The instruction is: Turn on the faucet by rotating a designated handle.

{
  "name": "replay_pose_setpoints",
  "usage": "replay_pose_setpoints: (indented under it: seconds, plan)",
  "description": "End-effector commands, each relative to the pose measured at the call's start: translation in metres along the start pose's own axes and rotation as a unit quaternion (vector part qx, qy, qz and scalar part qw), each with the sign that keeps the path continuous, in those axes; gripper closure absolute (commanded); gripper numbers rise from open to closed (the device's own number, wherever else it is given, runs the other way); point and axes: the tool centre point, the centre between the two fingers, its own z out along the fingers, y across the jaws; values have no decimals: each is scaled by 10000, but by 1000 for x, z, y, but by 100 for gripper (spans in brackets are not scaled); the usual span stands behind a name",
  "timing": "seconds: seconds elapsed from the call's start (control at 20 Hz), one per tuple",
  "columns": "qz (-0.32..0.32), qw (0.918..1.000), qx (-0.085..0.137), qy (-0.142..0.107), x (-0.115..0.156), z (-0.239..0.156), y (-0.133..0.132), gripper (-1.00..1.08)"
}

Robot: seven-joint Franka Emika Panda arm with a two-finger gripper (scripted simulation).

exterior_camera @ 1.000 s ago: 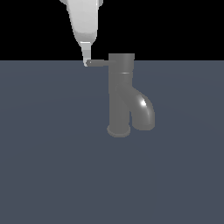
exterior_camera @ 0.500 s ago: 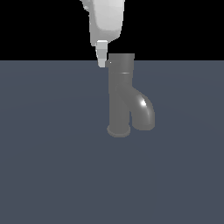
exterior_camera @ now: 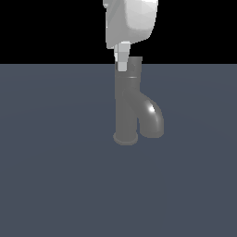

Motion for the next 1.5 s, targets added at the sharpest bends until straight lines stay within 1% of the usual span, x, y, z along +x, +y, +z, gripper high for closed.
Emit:
replay_pose_setpoints:
  seconds: [0.0,0.85,0.9,0.95,1.45]
  plan:
    - [38,10000,-1,-1,15,0,1,108]
    - [84,10000,-17,-4,109,1,0,108]
    - [84,10000,-17,-4,109,1,0,108]
    - [-72,10000,-13,-1,90,0,-6,108]
    - [-22,10000,-15,-2,118,1,-30,108]
